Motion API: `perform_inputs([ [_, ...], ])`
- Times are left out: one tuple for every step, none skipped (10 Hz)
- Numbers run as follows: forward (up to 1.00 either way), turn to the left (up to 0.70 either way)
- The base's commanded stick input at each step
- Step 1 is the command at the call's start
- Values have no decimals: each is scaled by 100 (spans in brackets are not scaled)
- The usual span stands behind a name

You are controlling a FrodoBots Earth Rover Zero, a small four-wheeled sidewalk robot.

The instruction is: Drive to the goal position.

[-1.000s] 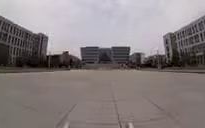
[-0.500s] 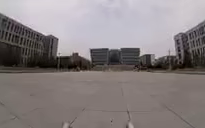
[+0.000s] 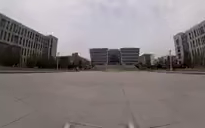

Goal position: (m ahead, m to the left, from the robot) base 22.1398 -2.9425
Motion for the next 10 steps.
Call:
perform_inputs([
  [85, 0],
  [85, 0],
  [85, 0],
  [85, 0],
  [85, 1],
  [85, 11],
  [85, 7],
  [85, 0],
  [85, 0],
  [85, 0],
])
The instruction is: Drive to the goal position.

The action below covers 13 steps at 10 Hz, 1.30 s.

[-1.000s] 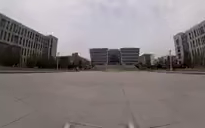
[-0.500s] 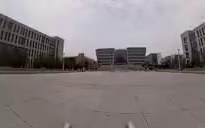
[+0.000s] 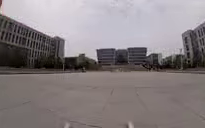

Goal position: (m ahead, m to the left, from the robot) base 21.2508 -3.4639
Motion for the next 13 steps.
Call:
perform_inputs([
  [85, 0],
  [85, 0],
  [85, 0],
  [85, 0],
  [85, 0],
  [85, 0],
  [85, 0],
  [85, 0],
  [85, 0],
  [85, 0],
  [85, 0],
  [85, 0],
  [85, 0],
])
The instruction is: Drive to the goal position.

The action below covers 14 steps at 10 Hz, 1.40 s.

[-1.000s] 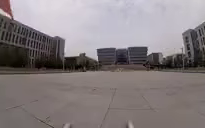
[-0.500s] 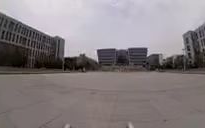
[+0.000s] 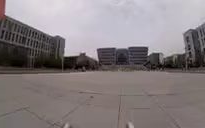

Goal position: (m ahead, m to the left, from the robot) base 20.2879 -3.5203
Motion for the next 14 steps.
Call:
perform_inputs([
  [85, 0],
  [85, 0],
  [85, 0],
  [85, 0],
  [85, 0],
  [85, 0],
  [85, 0],
  [85, 0],
  [85, 0],
  [85, 0],
  [85, 0],
  [85, 0],
  [85, 0],
  [85, 0],
])
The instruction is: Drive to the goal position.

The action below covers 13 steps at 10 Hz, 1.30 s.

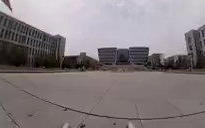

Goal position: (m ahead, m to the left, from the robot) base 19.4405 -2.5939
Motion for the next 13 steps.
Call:
perform_inputs([
  [85, 0],
  [85, 0],
  [85, 0],
  [85, 0],
  [85, 0],
  [85, 0],
  [85, 0],
  [85, 0],
  [85, 0],
  [85, 0],
  [85, 0],
  [85, 0],
  [85, 0],
])
